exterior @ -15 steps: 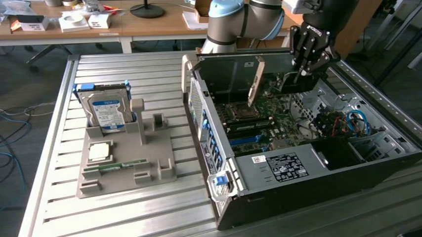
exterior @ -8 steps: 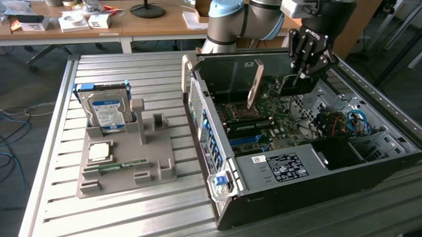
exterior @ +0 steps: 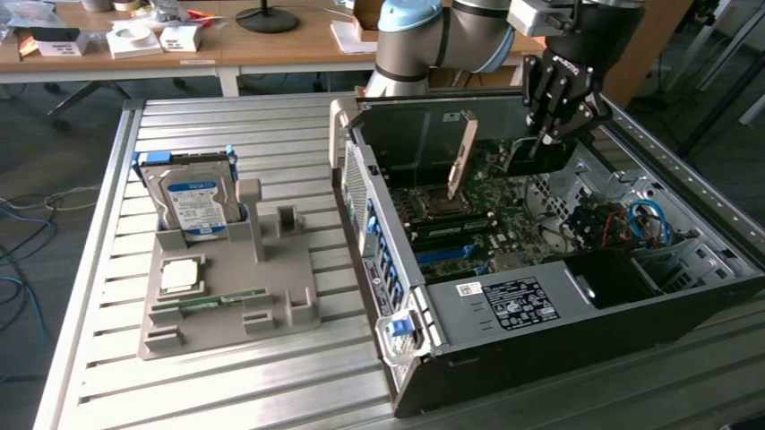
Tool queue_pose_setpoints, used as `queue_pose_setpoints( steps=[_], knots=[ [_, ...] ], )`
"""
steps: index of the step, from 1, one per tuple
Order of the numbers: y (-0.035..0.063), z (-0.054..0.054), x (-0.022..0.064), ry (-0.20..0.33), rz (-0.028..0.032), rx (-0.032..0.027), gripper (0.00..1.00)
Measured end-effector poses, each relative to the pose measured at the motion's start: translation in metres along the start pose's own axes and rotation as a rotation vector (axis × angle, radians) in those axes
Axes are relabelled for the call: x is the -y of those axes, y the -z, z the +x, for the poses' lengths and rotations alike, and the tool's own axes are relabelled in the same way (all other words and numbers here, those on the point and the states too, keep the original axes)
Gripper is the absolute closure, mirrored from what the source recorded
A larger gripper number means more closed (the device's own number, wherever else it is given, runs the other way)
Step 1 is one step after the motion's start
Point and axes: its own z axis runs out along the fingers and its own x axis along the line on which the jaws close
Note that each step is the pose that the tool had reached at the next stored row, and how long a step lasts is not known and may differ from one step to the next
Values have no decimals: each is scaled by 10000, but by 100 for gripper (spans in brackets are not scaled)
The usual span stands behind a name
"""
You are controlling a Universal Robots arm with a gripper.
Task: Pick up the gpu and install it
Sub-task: 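Insert the gpu into the slot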
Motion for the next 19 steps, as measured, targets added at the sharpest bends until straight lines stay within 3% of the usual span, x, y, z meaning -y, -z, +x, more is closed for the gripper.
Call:
queue_pose_setpoints(
  steps=[8, 19],
  knots=[
    [-69, -1, 0, 0, -1, 0, 74],
    [-72, 0, -21, -1, 0, 0, 74]
  ],
)
